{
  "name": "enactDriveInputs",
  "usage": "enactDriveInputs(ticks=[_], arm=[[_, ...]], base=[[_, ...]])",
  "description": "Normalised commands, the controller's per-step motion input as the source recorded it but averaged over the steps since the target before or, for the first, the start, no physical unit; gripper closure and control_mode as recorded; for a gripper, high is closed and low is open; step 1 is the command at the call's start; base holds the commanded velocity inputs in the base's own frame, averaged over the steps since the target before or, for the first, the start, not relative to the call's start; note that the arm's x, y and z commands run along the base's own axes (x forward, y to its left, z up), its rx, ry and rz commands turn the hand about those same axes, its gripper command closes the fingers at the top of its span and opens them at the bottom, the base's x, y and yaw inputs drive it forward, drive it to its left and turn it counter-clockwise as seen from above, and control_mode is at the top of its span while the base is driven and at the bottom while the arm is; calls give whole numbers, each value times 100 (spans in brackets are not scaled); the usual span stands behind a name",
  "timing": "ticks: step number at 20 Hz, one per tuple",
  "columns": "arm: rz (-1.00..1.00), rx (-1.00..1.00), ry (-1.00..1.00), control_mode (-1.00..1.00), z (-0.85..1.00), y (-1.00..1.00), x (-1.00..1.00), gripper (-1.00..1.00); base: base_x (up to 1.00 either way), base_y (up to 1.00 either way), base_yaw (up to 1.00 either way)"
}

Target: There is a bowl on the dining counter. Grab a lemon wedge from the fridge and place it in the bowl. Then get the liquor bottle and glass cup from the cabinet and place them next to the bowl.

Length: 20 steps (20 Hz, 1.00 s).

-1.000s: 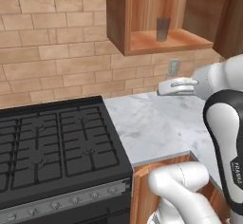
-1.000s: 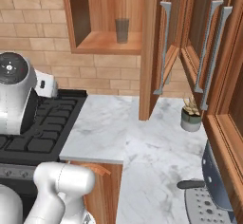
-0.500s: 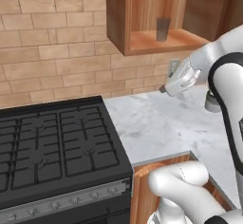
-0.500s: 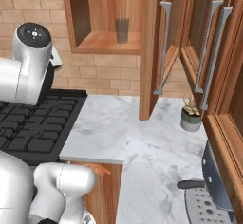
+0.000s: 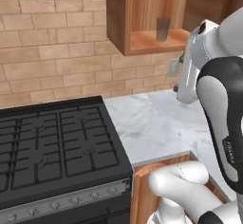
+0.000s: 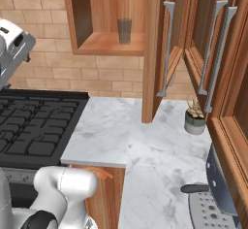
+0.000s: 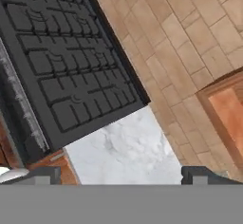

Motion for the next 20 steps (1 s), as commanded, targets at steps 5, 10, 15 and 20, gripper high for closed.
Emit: enactDriveInputs(ticks=[5,10,15,20], arm=[[34,-34,-39,-100,20,-56,-30,-100],[23,-24,-25,-100,28,-57,-6,-100],[7,-7,-5,-100,2,-38,25,-100],[0,0,1,-100,0,-20,22,-100]], base=[[0,0,0],[0,0,0],[0,0,0],[0,0,0]])
